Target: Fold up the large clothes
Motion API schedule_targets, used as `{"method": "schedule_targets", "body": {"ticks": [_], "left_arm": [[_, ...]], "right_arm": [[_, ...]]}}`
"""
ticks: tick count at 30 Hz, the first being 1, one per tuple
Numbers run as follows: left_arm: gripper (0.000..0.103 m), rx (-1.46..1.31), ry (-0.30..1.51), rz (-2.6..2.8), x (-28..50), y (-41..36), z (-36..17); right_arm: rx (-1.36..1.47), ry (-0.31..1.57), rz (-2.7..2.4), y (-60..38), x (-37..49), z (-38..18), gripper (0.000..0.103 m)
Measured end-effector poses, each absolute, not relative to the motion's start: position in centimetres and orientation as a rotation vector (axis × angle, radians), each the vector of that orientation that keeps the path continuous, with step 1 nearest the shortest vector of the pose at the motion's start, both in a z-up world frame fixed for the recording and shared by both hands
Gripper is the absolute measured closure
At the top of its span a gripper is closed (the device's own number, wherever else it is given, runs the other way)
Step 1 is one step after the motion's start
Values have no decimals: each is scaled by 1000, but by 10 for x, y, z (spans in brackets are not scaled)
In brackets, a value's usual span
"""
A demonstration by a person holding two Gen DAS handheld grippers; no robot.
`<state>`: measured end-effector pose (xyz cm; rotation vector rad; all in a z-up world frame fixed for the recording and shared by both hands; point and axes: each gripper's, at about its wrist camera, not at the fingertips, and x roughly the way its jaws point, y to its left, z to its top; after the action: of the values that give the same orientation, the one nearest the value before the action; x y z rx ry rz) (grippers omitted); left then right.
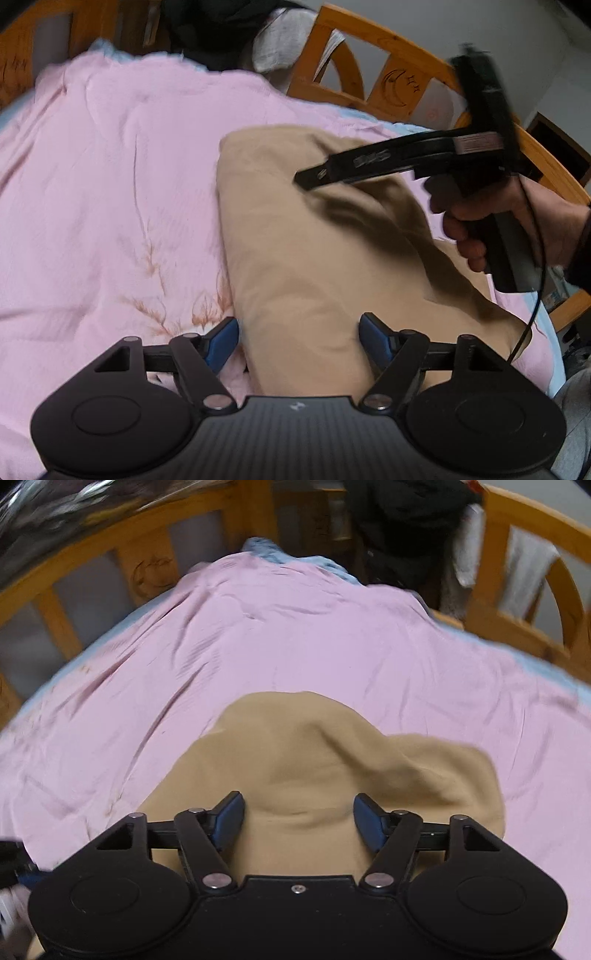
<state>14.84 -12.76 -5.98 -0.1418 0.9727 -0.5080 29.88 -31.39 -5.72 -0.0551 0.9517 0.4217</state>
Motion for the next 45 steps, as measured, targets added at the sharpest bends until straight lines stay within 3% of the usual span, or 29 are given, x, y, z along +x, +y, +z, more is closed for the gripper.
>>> {"method": "schedule_targets", "body": {"ticks": [3, 6, 11, 13, 16, 21, 25, 31, 35, 41, 45], "left_arm": [[26, -147, 982, -517, 151, -124, -56], [27, -130, 965, -523, 147, -124, -47], [25, -87, 966, -509, 142, -129, -45], [18, -68, 971, -480, 145, -135, -47], [17, -84, 992, -470, 146, -134, -50], [16, -80, 983, -461, 146, -132, -50], [14, -75, 976, -456, 144, -132, -49], [1, -136, 996, -447, 143, -125, -50], [1, -214, 1024, -458, 142, -120, -55], [1, -185, 1013, -439, 139, -120, -55], [1, -201, 1017, -436, 139, -119, -57]], "right_arm": [[-24, 937, 405, -326, 293, -48, 34], [29, 923, 386, -339, 269, -27, 42], [-32, 989, 373, -356, 211, -15, 42], [-45, 1031, 345, -365, 190, -23, 42], [-85, 1082, 299, -373, 175, -49, 40], [47, 1055, 255, -381, 171, -55, 38], [180, 1014, 196, -392, 156, -45, 27], [337, 935, 6, -432, 120, -30, 12], [508, 943, -65, -459, 118, -39, 11], [519, 955, -101, -460, 124, -56, 20], [515, 970, -111, -461, 127, -62, 43]]}}
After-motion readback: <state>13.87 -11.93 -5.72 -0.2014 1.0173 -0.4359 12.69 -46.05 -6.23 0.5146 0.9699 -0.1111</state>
